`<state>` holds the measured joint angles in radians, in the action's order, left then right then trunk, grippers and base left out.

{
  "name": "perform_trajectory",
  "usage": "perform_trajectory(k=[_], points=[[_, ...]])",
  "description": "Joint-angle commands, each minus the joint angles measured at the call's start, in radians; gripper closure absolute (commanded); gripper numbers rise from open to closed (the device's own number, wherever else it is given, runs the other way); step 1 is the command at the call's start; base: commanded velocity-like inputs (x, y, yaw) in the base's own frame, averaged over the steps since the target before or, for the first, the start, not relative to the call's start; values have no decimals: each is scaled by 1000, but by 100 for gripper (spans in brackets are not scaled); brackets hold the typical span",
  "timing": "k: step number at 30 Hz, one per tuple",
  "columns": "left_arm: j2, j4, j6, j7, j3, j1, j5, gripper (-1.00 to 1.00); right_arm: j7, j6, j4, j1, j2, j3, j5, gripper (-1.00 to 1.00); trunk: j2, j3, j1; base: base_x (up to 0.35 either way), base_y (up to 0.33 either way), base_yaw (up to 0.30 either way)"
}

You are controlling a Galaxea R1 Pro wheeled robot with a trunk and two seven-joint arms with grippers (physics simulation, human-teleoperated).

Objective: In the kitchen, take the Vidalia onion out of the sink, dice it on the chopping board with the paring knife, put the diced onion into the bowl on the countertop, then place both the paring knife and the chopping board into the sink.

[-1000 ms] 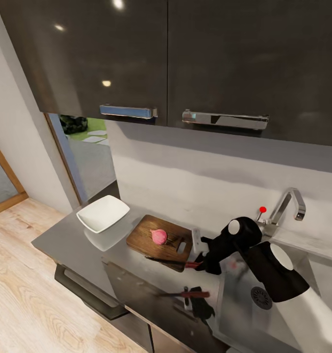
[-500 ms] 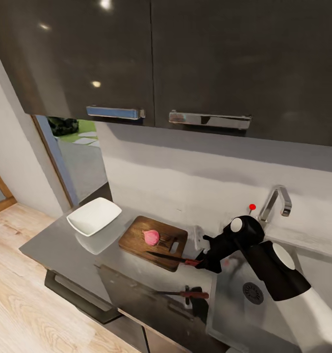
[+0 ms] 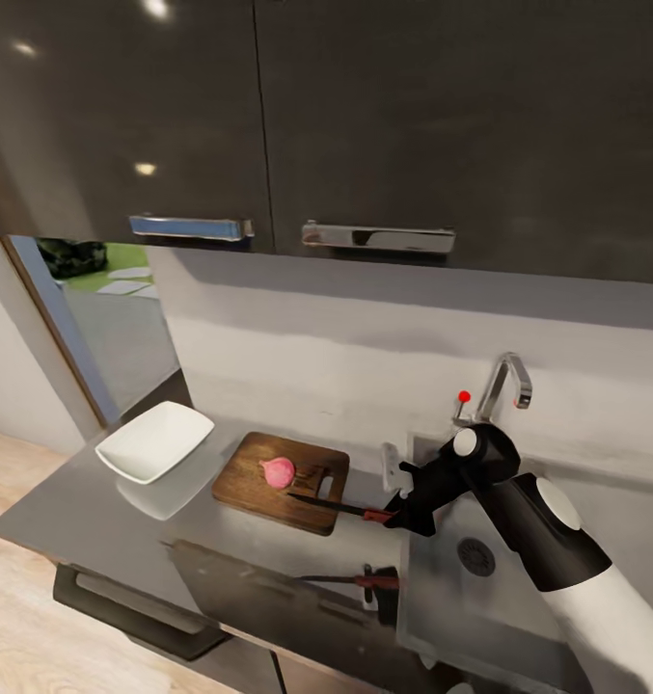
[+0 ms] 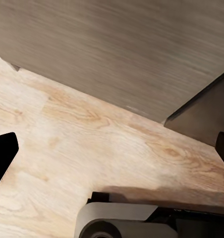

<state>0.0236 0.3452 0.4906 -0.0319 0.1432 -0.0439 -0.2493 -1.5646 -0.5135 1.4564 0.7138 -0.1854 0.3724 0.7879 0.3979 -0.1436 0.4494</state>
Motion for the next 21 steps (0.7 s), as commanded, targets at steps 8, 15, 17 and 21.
perform_trajectory(k=[8,15,17,21], points=[[1,0,3,-3,9,-1,-8,-100,-6,-13,1,1,1,2,5,100,2,2,1,0,226,-227],[1,-6,3,-3,9,-1,-8,-100,-5,-14,1,2,2,2,5,100,2,5,1,0,296,-220],[1,-7,3,-3,9,-1,-8,-100,-5,-14,1,2,3,2,5,100,2,6,1,0,300,-207],[1,-8,3,-3,9,-1,-8,-100,-5,-14,1,2,3,2,5,100,2,8,1,0,300,-188]])
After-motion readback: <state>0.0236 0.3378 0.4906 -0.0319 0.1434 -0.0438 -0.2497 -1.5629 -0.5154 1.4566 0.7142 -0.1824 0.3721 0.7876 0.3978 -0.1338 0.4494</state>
